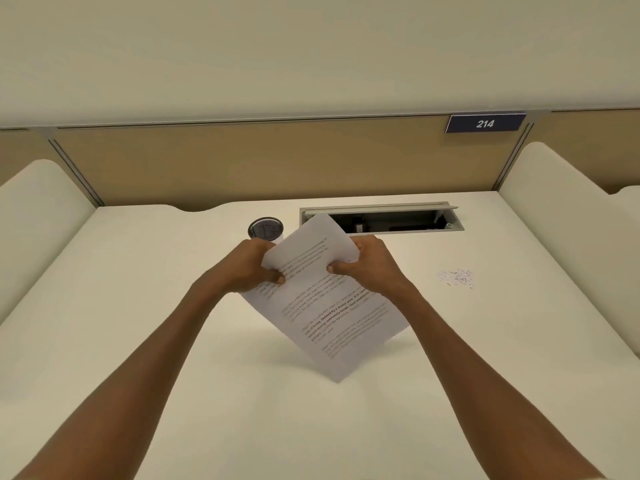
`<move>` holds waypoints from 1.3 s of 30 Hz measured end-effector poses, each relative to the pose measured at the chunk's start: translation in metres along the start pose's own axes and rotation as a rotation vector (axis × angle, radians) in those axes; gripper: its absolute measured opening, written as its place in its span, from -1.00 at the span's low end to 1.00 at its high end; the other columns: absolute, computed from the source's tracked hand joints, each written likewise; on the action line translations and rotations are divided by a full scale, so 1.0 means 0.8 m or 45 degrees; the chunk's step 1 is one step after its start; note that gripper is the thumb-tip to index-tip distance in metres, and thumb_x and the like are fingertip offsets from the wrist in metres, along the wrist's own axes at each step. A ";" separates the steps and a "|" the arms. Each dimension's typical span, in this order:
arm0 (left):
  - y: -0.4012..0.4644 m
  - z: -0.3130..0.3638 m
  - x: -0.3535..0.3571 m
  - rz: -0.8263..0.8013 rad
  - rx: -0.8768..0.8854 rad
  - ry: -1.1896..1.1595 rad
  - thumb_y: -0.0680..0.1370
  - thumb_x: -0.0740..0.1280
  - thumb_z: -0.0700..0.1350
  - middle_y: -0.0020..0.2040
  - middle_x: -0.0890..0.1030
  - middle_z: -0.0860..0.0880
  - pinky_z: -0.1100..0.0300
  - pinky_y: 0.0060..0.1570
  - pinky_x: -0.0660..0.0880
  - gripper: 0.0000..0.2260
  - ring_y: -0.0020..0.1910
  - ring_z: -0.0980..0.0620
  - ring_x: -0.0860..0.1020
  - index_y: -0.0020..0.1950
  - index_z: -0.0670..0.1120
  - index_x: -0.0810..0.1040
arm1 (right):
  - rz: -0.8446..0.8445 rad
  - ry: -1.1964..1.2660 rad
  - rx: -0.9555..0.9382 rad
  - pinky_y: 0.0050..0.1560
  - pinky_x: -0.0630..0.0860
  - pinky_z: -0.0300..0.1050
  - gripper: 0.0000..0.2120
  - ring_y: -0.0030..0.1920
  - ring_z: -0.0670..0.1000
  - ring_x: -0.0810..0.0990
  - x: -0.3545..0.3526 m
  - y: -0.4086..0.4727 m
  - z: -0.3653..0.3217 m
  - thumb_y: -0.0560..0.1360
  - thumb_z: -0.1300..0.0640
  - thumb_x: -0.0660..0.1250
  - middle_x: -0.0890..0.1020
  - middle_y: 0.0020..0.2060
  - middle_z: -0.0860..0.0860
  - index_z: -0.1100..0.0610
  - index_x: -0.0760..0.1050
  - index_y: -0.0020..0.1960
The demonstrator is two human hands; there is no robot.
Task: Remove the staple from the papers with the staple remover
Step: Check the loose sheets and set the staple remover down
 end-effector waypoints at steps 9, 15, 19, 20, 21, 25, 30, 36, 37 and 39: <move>-0.013 -0.030 -0.056 0.422 -0.104 -0.698 0.44 0.56 -0.16 -0.25 0.70 -0.02 0.26 -0.18 0.53 -0.88 -0.32 0.13 0.57 -0.06 -0.12 0.70 | 0.162 0.539 0.285 -0.27 0.64 -0.12 -0.67 -0.21 0.01 0.72 -0.014 -0.024 0.054 0.33 0.13 0.58 0.71 -0.08 -0.01 0.08 0.58 0.05; -0.007 -0.050 -0.021 0.651 -0.224 -0.936 0.43 0.57 -0.19 -0.21 0.71 -0.03 0.25 -0.17 0.57 -0.89 -0.28 0.09 0.61 -0.11 -0.08 0.69 | 0.178 0.727 0.397 -0.24 0.65 -0.09 -0.60 -0.18 0.04 0.73 0.012 -0.040 0.081 0.32 0.17 0.58 0.72 -0.06 0.03 0.11 0.57 0.12; 0.006 -0.061 0.023 0.488 -0.236 -1.218 0.51 0.47 -0.25 -0.12 0.74 -0.05 0.11 0.05 0.61 -0.88 -0.10 0.03 0.69 0.04 -0.16 0.66 | 0.186 0.831 0.506 -0.04 0.66 0.05 -0.59 -0.09 0.07 0.72 0.030 -0.051 0.112 0.29 0.19 0.59 0.73 -0.05 0.02 0.10 0.60 0.11; 0.008 -0.064 0.036 0.456 -0.261 -1.250 0.53 0.45 -0.26 -0.09 0.74 -0.07 0.09 0.08 0.61 -0.85 -0.07 -0.01 0.68 0.10 -0.21 0.65 | 0.196 0.840 0.534 0.00 0.65 0.07 -0.59 -0.08 0.07 0.72 0.034 -0.053 0.122 0.28 0.19 0.60 0.73 -0.06 0.01 0.10 0.61 0.10; 0.011 -0.069 0.050 0.441 -0.294 -1.276 0.54 0.44 -0.26 -0.08 0.73 -0.09 0.07 0.08 0.61 -0.82 -0.05 -0.04 0.68 0.14 -0.24 0.64 | 0.208 0.843 0.561 0.02 0.64 0.08 -0.59 -0.08 0.06 0.72 0.037 -0.055 0.131 0.27 0.18 0.60 0.73 -0.07 0.00 0.09 0.62 0.09; 0.013 -0.078 0.090 0.487 -0.409 -1.403 0.55 0.43 -0.25 -0.13 0.74 -0.02 0.12 -0.02 0.62 -0.87 -0.11 0.00 0.68 0.09 -0.17 0.65 | 0.228 0.812 0.638 0.01 0.65 0.05 -0.63 -0.11 0.04 0.72 0.046 -0.061 0.159 0.26 0.15 0.60 0.74 -0.12 -0.02 0.07 0.64 0.04; 0.025 -0.092 0.111 0.639 -0.533 -1.313 0.51 0.49 -0.17 -0.14 0.72 0.02 0.04 0.08 0.61 -0.88 -0.12 0.02 0.64 0.04 -0.10 0.69 | 0.243 0.773 0.694 -0.04 0.65 0.01 -0.70 -0.13 0.04 0.72 0.054 -0.055 0.186 0.28 0.15 0.59 0.74 -0.13 -0.01 0.06 0.64 -0.02; 0.038 -0.100 0.128 0.685 -0.595 -1.060 0.51 0.50 -0.11 -0.11 0.72 0.00 0.14 0.01 0.60 -0.80 -0.22 0.12 0.63 0.10 -0.13 0.71 | 0.300 0.716 0.731 -0.02 0.64 -0.01 -0.74 -0.09 0.01 0.70 0.050 -0.037 0.219 0.40 0.06 0.51 0.72 -0.06 0.00 0.08 0.62 0.06; 0.038 -0.100 0.130 0.682 -0.601 -1.051 0.52 0.49 -0.12 -0.12 0.71 0.01 0.20 -0.04 0.58 -0.81 -0.21 0.16 0.63 0.11 -0.14 0.70 | 0.345 0.658 0.748 0.01 0.63 0.01 -0.71 -0.09 0.01 0.69 0.043 -0.032 0.228 0.40 -0.02 0.48 0.71 -0.06 -0.01 0.08 0.62 0.07; 0.040 -0.104 0.134 0.678 -0.618 -1.037 0.53 0.48 -0.12 -0.15 0.69 0.05 0.26 -0.08 0.55 -0.80 -0.22 0.22 0.61 0.12 -0.14 0.70 | 0.464 0.461 0.770 0.03 0.61 0.02 -0.69 -0.10 0.00 0.66 0.022 -0.023 0.243 0.41 -0.08 0.44 0.70 -0.06 0.00 0.08 0.60 0.05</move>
Point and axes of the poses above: each hand's wrist, its own y-axis towards the middle knuckle, its own x-axis out of the palm, z = x × y, the point moved 8 cm from there along y, towards the middle knuckle
